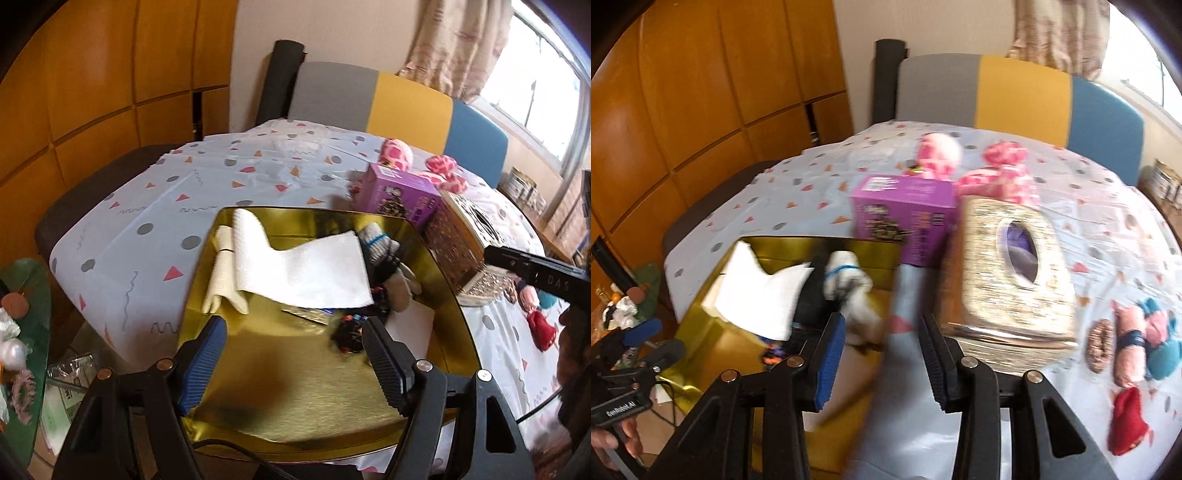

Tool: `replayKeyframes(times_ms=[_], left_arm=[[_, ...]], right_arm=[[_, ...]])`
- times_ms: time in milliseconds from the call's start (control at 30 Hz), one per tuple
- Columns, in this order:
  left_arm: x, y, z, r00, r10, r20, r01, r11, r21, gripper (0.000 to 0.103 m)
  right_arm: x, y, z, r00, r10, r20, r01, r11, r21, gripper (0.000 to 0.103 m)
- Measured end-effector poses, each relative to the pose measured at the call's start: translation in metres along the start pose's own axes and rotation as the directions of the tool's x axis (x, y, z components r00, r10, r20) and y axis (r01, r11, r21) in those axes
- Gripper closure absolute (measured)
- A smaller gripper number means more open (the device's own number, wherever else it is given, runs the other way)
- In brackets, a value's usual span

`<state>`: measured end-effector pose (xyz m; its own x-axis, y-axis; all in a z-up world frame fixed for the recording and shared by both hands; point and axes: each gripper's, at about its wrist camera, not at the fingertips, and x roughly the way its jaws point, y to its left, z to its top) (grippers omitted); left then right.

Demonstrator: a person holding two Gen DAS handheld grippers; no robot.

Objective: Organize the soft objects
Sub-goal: 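Move both tools back toward the pink towel roll and brown scrunchie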

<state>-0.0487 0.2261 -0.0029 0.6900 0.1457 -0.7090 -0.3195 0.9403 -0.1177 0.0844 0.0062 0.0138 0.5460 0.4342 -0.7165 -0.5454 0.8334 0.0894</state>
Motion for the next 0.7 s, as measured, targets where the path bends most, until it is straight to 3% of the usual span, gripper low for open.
replayKeyframes(times_ms=[267, 467, 533, 600, 667, 700], left_arm=[[0.004, -0.035, 0.0, 0.999, -0.029, -0.02, 0.03, 0.996, 0.084, 0.026], [0.005, -0.06, 0.001, 0.997, -0.065, -0.029, 0.068, 0.987, 0.147, 0.026], [0.007, -0.07, 0.002, 0.996, -0.081, -0.039, 0.086, 0.982, 0.17, 0.026], [0.008, -0.08, 0.002, 0.994, -0.102, -0.046, 0.108, 0.976, 0.191, 0.026], [0.008, -0.089, 0.003, 0.99, -0.128, -0.053, 0.137, 0.969, 0.205, 0.023], [0.009, -0.096, 0.003, 0.986, -0.156, -0.065, 0.167, 0.962, 0.215, 0.017]], right_arm=[[-0.025, -0.068, -0.012, 0.993, -0.114, 0.019, 0.112, 0.99, 0.083, 0.062], [-0.041, -0.131, -0.024, 0.972, -0.235, 0.013, 0.23, 0.958, 0.17, 0.062], [-0.046, -0.158, -0.03, 0.956, -0.294, 0.001, 0.286, 0.932, 0.221, 0.061], [-0.051, -0.188, -0.039, 0.935, -0.354, -0.01, 0.342, 0.896, 0.284, 0.053], [-0.057, -0.221, -0.052, 0.911, -0.412, -0.028, 0.393, 0.844, 0.365, 0.036], [-0.06, -0.237, -0.061, 0.9, -0.434, -0.04, 0.41, 0.813, 0.413, 0.036]])
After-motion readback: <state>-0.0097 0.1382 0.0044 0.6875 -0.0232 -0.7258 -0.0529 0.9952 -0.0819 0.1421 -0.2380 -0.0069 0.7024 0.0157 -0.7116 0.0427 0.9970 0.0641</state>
